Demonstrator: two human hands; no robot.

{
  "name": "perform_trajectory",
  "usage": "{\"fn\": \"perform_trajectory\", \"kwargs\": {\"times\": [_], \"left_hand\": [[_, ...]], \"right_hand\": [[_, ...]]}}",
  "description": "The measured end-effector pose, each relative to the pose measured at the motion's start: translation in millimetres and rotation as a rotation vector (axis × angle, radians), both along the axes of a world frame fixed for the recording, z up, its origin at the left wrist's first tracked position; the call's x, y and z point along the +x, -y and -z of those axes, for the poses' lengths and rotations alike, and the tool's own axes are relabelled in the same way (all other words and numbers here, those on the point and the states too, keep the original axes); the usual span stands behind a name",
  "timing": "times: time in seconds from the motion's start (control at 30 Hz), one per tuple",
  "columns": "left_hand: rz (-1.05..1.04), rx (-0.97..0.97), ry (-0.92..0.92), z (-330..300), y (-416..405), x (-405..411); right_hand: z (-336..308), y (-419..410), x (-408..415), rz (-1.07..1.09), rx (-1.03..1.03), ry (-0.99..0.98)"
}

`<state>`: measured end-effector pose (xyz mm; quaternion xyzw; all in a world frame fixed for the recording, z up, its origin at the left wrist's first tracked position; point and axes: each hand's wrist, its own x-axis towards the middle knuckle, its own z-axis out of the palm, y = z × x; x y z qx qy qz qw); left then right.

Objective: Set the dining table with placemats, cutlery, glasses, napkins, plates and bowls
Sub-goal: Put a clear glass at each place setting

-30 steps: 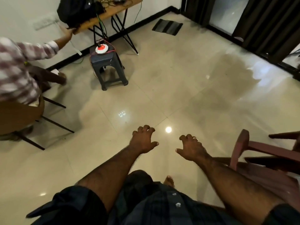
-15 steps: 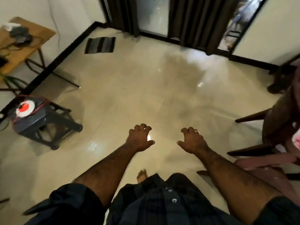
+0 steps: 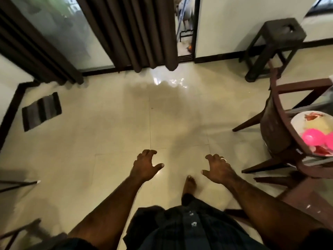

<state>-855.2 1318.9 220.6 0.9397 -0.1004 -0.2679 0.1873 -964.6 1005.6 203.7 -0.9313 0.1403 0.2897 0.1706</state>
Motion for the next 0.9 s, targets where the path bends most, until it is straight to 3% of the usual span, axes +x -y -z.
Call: {"fn": "perform_trajectory", "kwargs": {"times": [0.3, 0.5, 0.73, 0.9], "left_hand": [[0.078, -0.072, -0.026, -5.8, 111.0, 229.5], [0.196, -0.046, -0.089, 20.7, 200.9, 412.3], [0.601, 0.045, -0.166, -7.1, 378.8, 581.8], [0.698, 0.033, -0.176, -11.1, 527.8, 648.9]], "right_hand": [[-17.7, 131.0, 195.3, 0.169, -0.025, 0.101], [1.4, 204.1, 299.8, 0.354, -0.017, 0.008], [-17.2, 297.9, 401.3, 0.671, 0.072, 0.091], [-0.3, 374.3, 438.9, 0.886, 0.262, 0.105]]}}
